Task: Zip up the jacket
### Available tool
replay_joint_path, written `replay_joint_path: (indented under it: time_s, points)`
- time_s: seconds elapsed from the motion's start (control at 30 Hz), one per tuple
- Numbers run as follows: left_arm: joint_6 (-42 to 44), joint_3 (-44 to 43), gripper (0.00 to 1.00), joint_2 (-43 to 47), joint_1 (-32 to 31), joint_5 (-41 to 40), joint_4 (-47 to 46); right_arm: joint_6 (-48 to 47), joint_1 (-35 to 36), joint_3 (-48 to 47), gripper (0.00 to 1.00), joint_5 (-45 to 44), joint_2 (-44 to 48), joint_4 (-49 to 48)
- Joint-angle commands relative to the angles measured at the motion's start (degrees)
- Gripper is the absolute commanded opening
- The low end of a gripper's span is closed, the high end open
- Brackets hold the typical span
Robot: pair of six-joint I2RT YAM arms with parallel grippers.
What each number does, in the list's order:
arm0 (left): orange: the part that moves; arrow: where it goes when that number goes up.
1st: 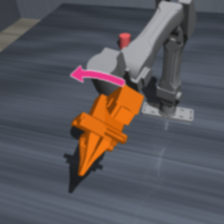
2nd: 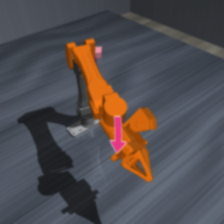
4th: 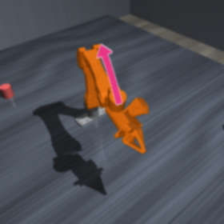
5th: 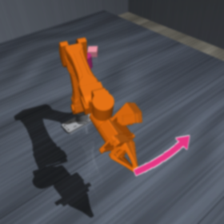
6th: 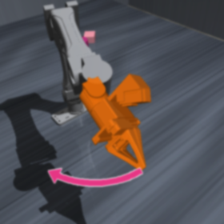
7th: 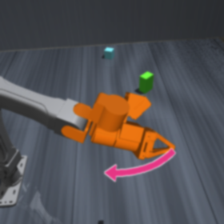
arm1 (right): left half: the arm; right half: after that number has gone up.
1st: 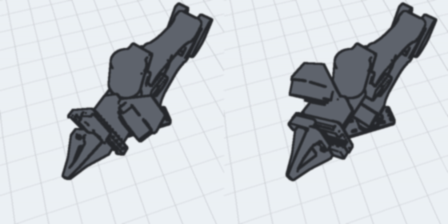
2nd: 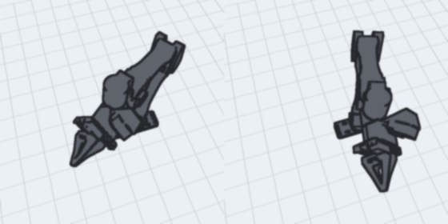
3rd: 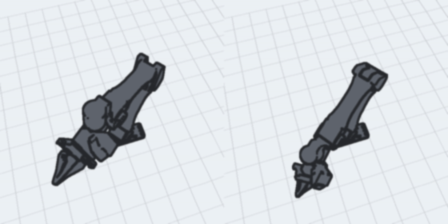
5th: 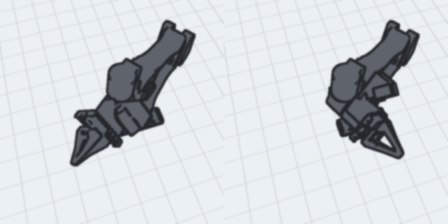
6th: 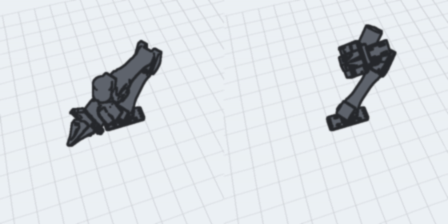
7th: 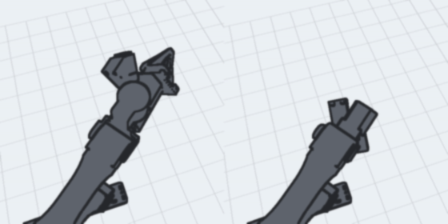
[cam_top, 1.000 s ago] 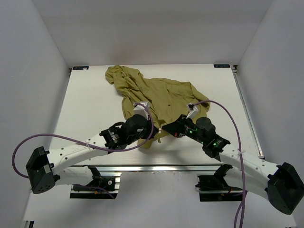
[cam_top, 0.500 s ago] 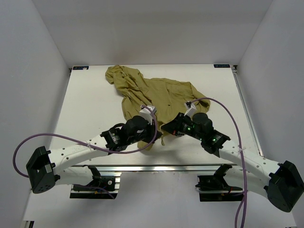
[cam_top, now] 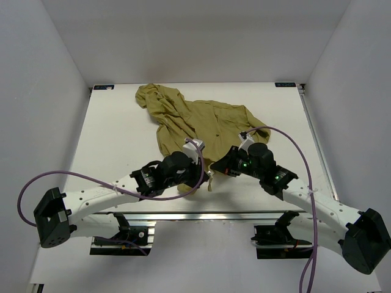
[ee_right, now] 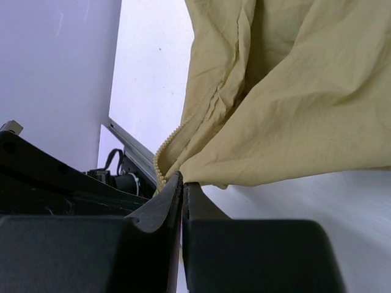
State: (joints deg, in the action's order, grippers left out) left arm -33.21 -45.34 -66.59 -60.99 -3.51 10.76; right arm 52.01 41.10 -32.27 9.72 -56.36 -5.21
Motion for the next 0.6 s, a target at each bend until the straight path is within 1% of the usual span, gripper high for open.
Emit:
replay_joint_path:
  time_s: [0.0, 0.17, 0.23, 0.3, 0.37, 0.4, 0.43, 0.47, 0.5, 0.57]
  points:
    - [-0.18, 2.18, 0.0, 2.42, -2.38, 10.01, 3.74, -1.38, -2.43, -3.15, 0.0, -6.55, 0.46, -3.75]
    - [-2.03, 3.86, 0.0, 2.6, -2.29, 7.82, 2.42, -2.35, -2.43, -0.61, 0.0, -4.01, 0.46, -1.91]
    - [-2.3, 3.07, 0.0, 1.99, -1.77, 6.33, 3.21, -1.74, -2.52, 0.45, 0.0, -0.85, -0.5, -1.82]
    - [-2.47, 2.11, 0.0, 1.29, -0.45, 7.02, 3.47, -0.77, -2.43, 1.59, 0.0, 1.61, -1.12, -1.38]
    - [-2.82, 1.75, 0.0, 0.06, 2.18, 10.25, 2.95, -0.59, -2.43, 2.12, 0.07, 2.94, -1.74, -1.21]
    - [-3.26, 1.57, 0.0, -0.38, 3.15, 12.1, 2.51, -1.11, -2.43, 2.21, 0.13, 3.98, -1.82, -1.12]
    - [-3.35, 1.57, 0.0, -0.65, 5.42, 14.04, 1.98, -1.73, -2.43, 2.04, 0.17, 4.43, -1.74, -0.59]
    - [-3.87, 1.75, 0.0, -0.91, 6.66, 17.62, 0.85, -2.69, -2.52, 1.6, 0.21, 4.61, -1.74, 0.2]
    - [-4.05, 2.1, 0.0, -0.91, 7.63, 19.92, -0.29, -3.66, -2.52, 0.38, 0.3, 4.96, -1.74, 0.9]
    - [-4.75, 3.06, 0.0, -1.09, 10.62, 23.79, -3.63, -6.47, -2.52, -1.03, 0.36, 4.88, -1.65, 3.8]
